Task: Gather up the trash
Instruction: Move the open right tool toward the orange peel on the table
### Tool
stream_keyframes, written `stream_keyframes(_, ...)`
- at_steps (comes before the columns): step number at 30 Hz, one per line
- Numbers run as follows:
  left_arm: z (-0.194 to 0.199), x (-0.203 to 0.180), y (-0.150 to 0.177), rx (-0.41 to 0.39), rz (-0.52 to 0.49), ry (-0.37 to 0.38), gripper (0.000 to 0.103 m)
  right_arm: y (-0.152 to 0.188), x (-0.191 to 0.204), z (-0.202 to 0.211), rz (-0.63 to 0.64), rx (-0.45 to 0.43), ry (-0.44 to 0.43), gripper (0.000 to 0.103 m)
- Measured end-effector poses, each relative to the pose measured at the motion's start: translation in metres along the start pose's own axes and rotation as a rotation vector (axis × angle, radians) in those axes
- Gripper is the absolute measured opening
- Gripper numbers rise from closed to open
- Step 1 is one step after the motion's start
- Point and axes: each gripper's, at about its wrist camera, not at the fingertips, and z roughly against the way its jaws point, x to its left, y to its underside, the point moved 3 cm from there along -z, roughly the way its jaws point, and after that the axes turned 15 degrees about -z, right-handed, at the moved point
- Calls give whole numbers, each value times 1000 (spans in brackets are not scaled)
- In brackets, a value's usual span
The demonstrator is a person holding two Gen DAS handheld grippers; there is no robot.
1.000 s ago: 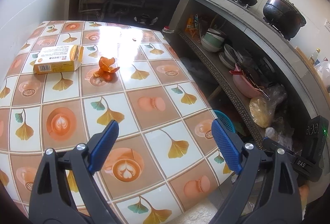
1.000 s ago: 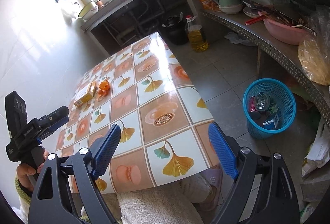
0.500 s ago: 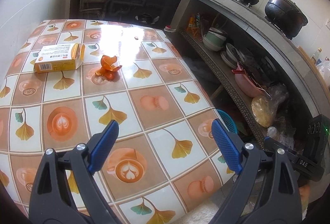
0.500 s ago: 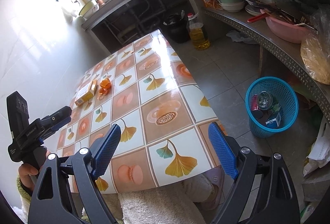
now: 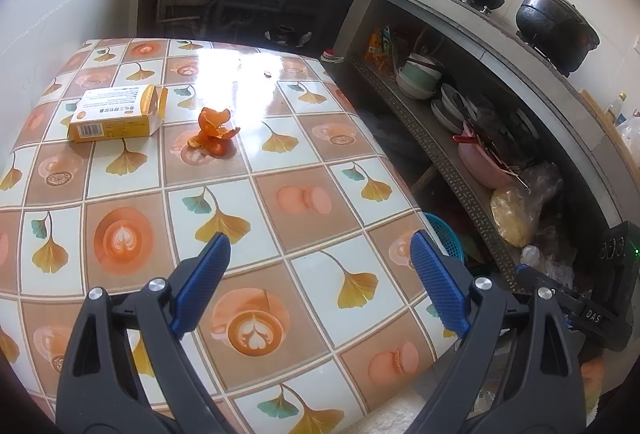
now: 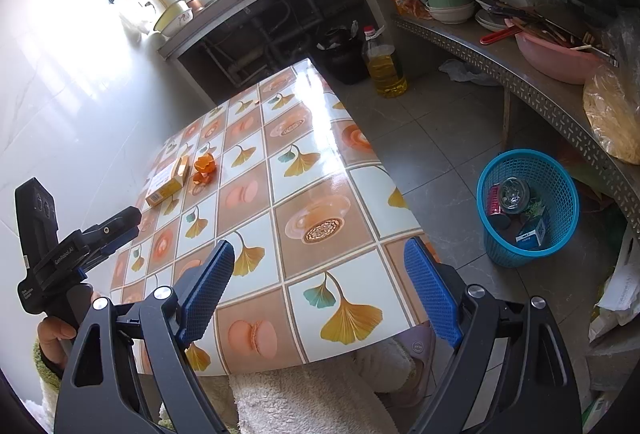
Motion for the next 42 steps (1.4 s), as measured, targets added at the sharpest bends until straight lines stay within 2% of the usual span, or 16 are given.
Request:
stream_keyframes(22,12,5,-1,-17,-5,-37,88,0,9,0,1,7,-34,84)
stream_keyframes(30,16,11,-2,-19,-13,-56,88,-5,25,-6,42,9,-48,92)
stream_keyframes(35,22,26,-3,-36,-14,-87,89,-22,42,-14,81,26,-70,92)
stream_keyframes(42,31,67,6,-44,-2,-171,92,-45,70,-49,121,120,-111,92)
